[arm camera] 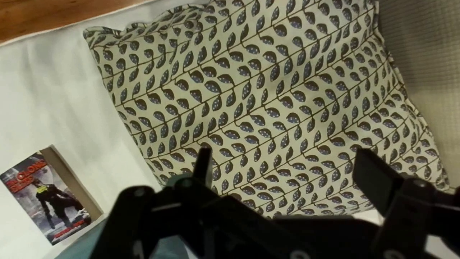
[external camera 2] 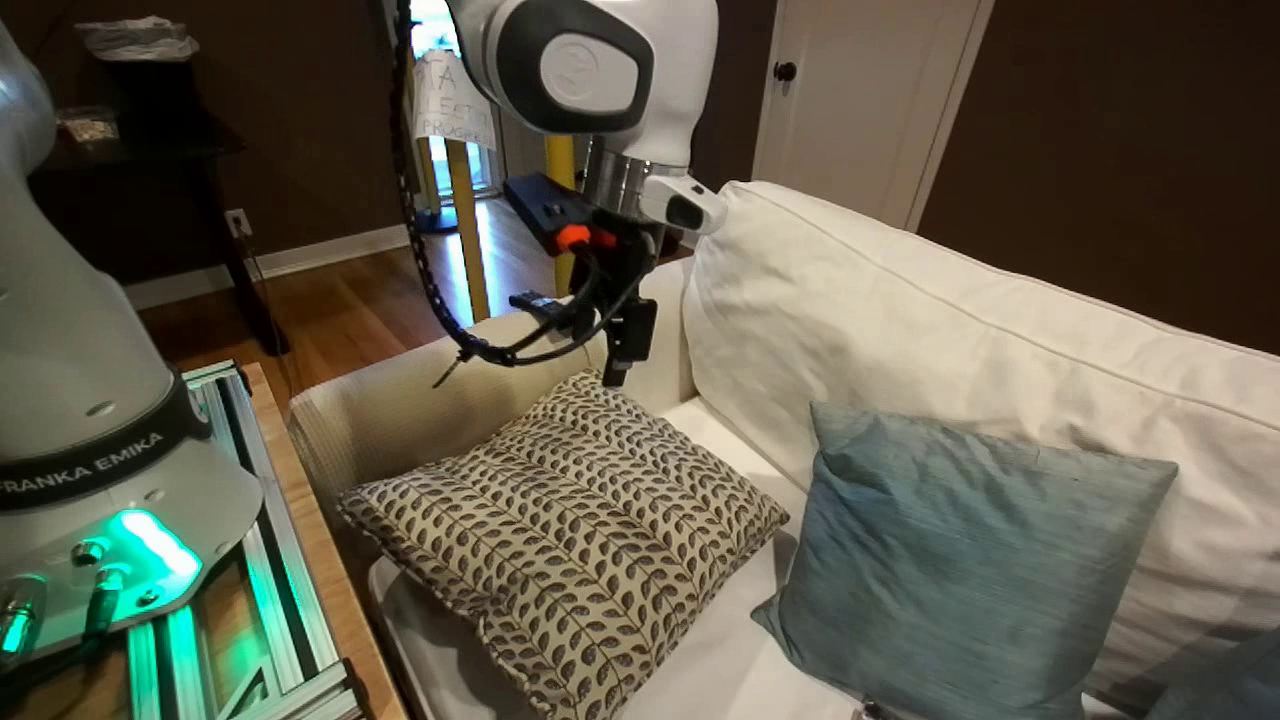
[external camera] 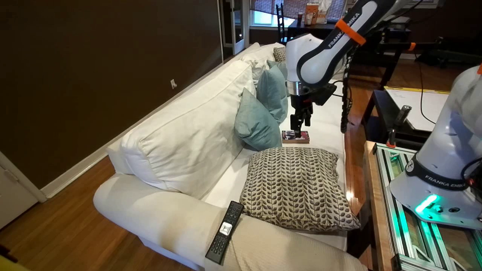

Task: Move the brown pillow to the right then move the grey pillow to the left.

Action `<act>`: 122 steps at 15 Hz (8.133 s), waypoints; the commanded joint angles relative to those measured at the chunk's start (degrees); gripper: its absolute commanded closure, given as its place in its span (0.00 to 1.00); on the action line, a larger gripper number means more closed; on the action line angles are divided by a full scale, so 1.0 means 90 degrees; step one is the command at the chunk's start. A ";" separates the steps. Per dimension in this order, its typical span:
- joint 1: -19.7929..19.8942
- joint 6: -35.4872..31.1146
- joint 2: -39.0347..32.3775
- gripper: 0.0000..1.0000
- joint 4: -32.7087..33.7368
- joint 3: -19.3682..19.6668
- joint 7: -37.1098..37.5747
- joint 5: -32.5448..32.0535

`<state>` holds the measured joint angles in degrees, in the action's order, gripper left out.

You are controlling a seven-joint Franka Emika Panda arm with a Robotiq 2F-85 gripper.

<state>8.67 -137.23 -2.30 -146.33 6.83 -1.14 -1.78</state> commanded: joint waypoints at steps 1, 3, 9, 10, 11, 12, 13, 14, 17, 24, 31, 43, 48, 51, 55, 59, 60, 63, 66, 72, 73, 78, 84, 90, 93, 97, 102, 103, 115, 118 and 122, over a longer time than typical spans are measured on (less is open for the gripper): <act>-0.0069 -0.0542 -0.1103 0.00 0.0486 -0.0051 -0.0468 0.0153; -0.0125 -0.0690 -0.1559 0.00 0.0697 -0.0153 -0.0580 0.0051; -0.0533 -0.0651 -0.2918 0.00 0.1499 -0.0219 -0.0241 -0.0477; -0.0572 -0.0705 -0.3118 0.00 0.1602 -0.0225 -0.0232 -0.0502; -0.0556 -0.0751 -0.3320 0.00 0.1695 -0.0278 -0.0287 -0.0432; -0.0577 -0.0806 -0.3495 0.00 0.1775 -0.0270 -0.0266 -0.0436; -0.0574 -0.0853 -0.3648 0.00 0.1833 -0.0277 -0.0272 -0.0413; -0.0640 -0.0909 -0.3803 0.00 0.1903 -0.0208 -0.0181 -0.0487; -0.0766 -0.1307 -0.4253 0.00 0.2058 -0.0051 0.0100 -0.0608; -0.0867 -0.1508 -0.4946 0.44 0.2441 -0.0039 0.0346 -0.0504; -0.0741 -0.1415 -0.4954 0.95 0.2524 -0.0132 0.0308 -0.0378; -0.0634 -0.1475 -0.3857 0.38 0.2282 0.0725 0.1080 -0.0309; -0.0154 -0.1406 -0.4158 0.01 0.2796 0.0650 0.1179 0.0067; 0.0056 -0.1564 -0.4433 0.00 0.3101 0.0534 0.1151 0.0301; 0.0326 -0.2044 -0.4829 0.00 0.3502 0.0256 0.1082 0.0714; 0.0765 -0.2122 -0.5207 0.00 0.3933 -0.0295 0.0790 0.1186; 0.0804 -0.2084 -0.5325 0.00 0.4053 -0.0363 0.0755 0.1234; 0.0873 -0.1909 -0.5681 0.00 0.4400 -0.0501 0.0622 0.1262; 0.0766 -0.1618 -0.6055 0.00 0.4718 -0.0474 0.0535 0.1132; 0.0544 -0.1059 -0.6575 0.26 0.5319 -0.0370 0.0578 0.1058; 0.0543 -0.0971 -0.6592 0.34 0.5382 -0.0366 0.0573 0.1067; 0.0641 -0.0809 -0.6385 0.72 0.5328 -0.0445 0.0425 0.1132; 0.0848 -0.0848 -0.5928 1.00 0.4852 -0.0601 -0.0142 0.1135; 0.0807 -0.1032 -0.4807 1.00 0.3718 -0.0413 -0.0661 0.0917; 0.0723 -0.1136 -0.4108 1.00 0.3086 -0.0241 -0.0762 0.0769; 0.0688 -0.1179 -0.3284 1.00 0.2429 0.0036 -0.0794 0.0466; 0.0597 -0.1075 -0.2457 1.00 0.1905 0.0542 -0.0605 -0.0171; 0.0695 -0.0967 -0.2380 0.85 0.1922 0.0533 -0.0611 -0.0088; 0.1183 -0.0997 -0.2657 0.37 0.2292 0.0368 -0.0518 0.1089; 0.1288 -0.0807 -0.2967 0.05 0.2630 0.0411 -0.0462 0.1154; 0.1558 -0.0431 -0.3724 0.00 0.3439 0.0176 -0.0785 0.1309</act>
<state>20.99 -144.55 -29.50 -122.14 9.99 -6.16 8.38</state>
